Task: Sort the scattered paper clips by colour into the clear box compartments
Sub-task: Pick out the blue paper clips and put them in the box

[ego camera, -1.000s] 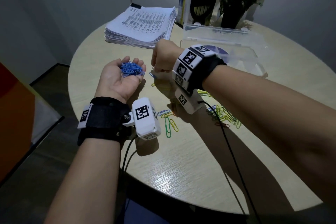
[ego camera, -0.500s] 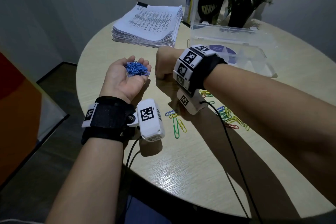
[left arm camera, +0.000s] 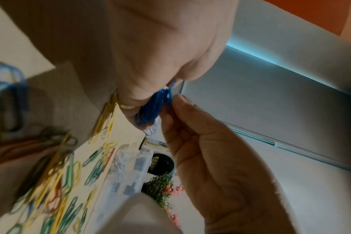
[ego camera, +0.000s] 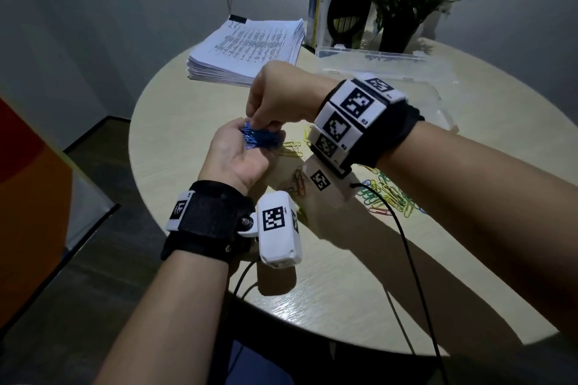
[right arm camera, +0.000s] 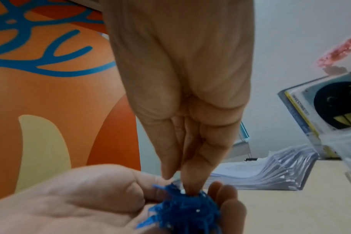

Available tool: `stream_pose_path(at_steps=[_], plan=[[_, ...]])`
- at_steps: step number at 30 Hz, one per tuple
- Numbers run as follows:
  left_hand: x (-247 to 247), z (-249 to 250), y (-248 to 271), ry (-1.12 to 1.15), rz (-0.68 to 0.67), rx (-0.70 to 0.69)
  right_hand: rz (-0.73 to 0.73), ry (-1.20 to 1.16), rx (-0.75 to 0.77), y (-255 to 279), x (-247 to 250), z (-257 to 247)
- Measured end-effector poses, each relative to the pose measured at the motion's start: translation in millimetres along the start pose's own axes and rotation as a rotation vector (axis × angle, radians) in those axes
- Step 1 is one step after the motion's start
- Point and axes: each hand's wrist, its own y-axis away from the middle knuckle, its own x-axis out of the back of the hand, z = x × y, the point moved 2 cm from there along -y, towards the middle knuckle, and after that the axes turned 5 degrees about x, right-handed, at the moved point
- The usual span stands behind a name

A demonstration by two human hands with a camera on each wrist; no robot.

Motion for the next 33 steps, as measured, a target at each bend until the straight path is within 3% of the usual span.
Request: stream_pose_path(at_steps=[6,13,23,28,33], plan=[[9.7,-11.0,16.6,0.101,0.049,0.026,0.035,-0.132,-0.053,36.0,12.3,13.0],[25.0,-3.1,33.7,0.062,0.107,-0.023,-0.156,0.189,-0.021,57.1,-24.7,30.4],[29.7,-1.3,36.5,0.044,0.122,-0.025,-0.26,0.371,0.128,57.6,-46.4,24.4],[26.5,-4.1,35.6,0.034,0.118,-0.015,-0.17,0.248,0.02,64.0,-16.8,36.8],[10.7,-21.7,35.6,-0.001,0.089,0.037,-0.075,0.21,-0.184,81.3,15.3,68.3]])
